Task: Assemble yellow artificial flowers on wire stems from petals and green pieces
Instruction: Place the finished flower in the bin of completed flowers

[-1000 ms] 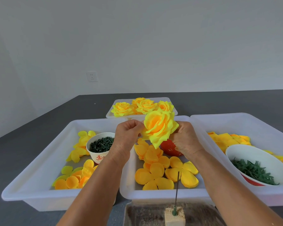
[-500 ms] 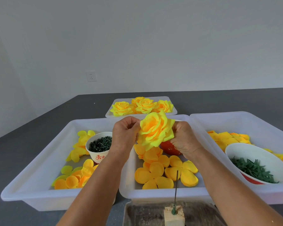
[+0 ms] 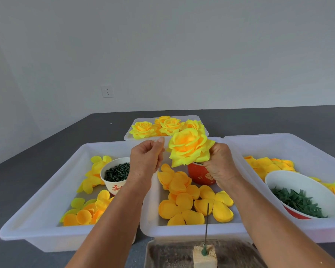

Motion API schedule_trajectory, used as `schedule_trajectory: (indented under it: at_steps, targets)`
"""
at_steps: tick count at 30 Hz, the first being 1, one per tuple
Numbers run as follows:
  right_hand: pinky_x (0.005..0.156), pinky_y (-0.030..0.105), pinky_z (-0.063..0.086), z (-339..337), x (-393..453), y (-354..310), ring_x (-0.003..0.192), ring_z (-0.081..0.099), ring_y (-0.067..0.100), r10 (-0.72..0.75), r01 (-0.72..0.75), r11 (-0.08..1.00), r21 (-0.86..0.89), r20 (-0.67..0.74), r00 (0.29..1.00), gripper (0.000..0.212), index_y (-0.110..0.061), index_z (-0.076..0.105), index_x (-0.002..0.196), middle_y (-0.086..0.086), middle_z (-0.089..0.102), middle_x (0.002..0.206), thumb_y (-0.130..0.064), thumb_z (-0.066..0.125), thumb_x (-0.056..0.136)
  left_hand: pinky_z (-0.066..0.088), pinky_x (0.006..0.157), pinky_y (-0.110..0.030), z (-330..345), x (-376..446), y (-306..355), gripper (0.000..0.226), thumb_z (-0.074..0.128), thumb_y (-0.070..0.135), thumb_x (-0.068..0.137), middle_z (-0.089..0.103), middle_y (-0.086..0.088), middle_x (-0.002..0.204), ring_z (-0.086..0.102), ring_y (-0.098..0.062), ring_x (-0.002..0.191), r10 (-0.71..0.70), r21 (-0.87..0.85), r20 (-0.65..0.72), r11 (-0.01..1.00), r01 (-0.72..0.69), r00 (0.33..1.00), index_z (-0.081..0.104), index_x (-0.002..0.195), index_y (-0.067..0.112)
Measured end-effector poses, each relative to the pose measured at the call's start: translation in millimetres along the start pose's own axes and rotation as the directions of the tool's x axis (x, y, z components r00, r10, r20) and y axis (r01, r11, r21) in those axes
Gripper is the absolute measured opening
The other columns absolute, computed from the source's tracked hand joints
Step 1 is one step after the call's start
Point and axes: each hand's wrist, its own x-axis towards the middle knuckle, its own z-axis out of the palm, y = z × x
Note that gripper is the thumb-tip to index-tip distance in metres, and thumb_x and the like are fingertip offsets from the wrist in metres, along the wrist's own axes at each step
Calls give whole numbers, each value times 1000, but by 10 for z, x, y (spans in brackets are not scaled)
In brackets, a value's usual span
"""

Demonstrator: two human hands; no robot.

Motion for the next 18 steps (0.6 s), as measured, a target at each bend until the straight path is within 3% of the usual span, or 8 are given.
schedule_trajectory:
  at_steps: [1,3,6,13,18]
  targets:
    - [64,16,51,-3,-3,-5,69,62,9,-2,2,1000,1,-15,1000,5,-9,71,74,9,70,79,-7,75,76,27,36,-15,8,-4,4,37,60,34,89,51,0,47,38,-9,39,-43,32,25,999,42,999,60,62,8]
    - [70,30,54,-19,-1,11,73,64,16,9,-10,1000,-7,-37,999,9,-14,70,72,3,69,76,-9,75,76,28,37,-16,26,-13,9,42,60,42,86,59,-4,51,42,-9,40,-125,109,104,988,113,987,61,59,10]
    - [72,39,55,-18,-6,13,79,66,28,-5,3,998,-68,-31,1000,12,-2,72,80,12,71,80,-12,77,75,30,37,-17,25,-9,4,41,59,35,88,62,-5,53,44,-10,43,-110,118,175,989,91,978,62,56,10]
    - [66,32,52,2,-5,23,77,65,30,-1,-3,994,-110,-34,999,13,-1,71,79,11,70,77,-14,76,77,35,48,-22,-24,0,1,19,64,18,85,54,-2,55,47,-12,54,-115,6,216,993,117,970,59,69,9]
    - [75,40,55,16,3,18,82,65,31,11,-10,999,-50,19,1000,10,-3,73,83,12,71,80,-12,72,81,37,50,-24,-30,-2,-7,15,59,7,88,55,0,55,50,-15,55,-22,-30,176,999,28,984,59,73,9]
